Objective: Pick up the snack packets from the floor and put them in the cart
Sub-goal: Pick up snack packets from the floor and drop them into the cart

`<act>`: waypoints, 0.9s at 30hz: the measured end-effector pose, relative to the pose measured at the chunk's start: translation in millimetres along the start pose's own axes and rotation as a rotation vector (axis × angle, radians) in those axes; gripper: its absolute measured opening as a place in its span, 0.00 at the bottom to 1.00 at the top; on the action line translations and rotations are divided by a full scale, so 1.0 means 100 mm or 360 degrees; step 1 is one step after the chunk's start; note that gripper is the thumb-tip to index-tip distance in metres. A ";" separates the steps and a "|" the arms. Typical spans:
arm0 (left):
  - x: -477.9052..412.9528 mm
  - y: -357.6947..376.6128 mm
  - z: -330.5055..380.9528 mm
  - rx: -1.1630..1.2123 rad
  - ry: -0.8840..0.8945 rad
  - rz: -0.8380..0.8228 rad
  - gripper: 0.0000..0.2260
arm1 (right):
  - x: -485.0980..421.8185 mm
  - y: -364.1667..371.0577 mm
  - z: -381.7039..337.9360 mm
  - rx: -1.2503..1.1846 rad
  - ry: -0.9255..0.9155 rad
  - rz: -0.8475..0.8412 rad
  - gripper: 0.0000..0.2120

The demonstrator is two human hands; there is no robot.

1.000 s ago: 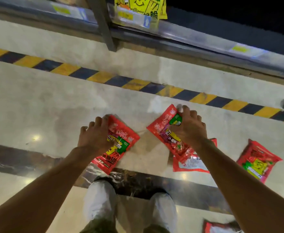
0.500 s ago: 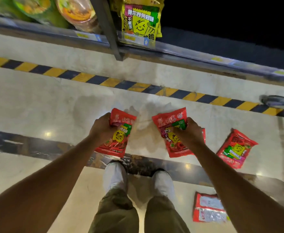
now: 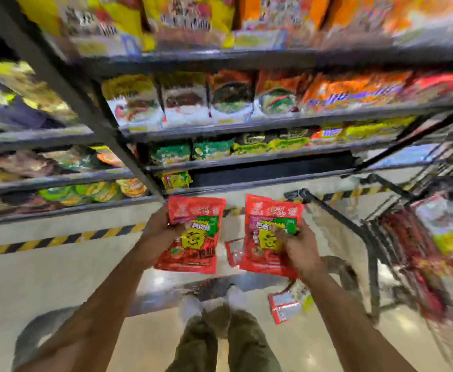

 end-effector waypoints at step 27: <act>5.10 3.90 3.89 0.0339 0.0956 -0.0766 0.13 | 5.67 -5.44 -0.10 -0.0793 -0.0816 0.0989 0.13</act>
Point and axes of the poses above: each hand's wrist, its own x-axis away from the middle knuckle, its own y-axis out of the palm, z = x × y, the point moved 10 cm from there along -x, towards the middle knuckle, and after that the axes turned 2 degrees about y, right-handed, at the moved point
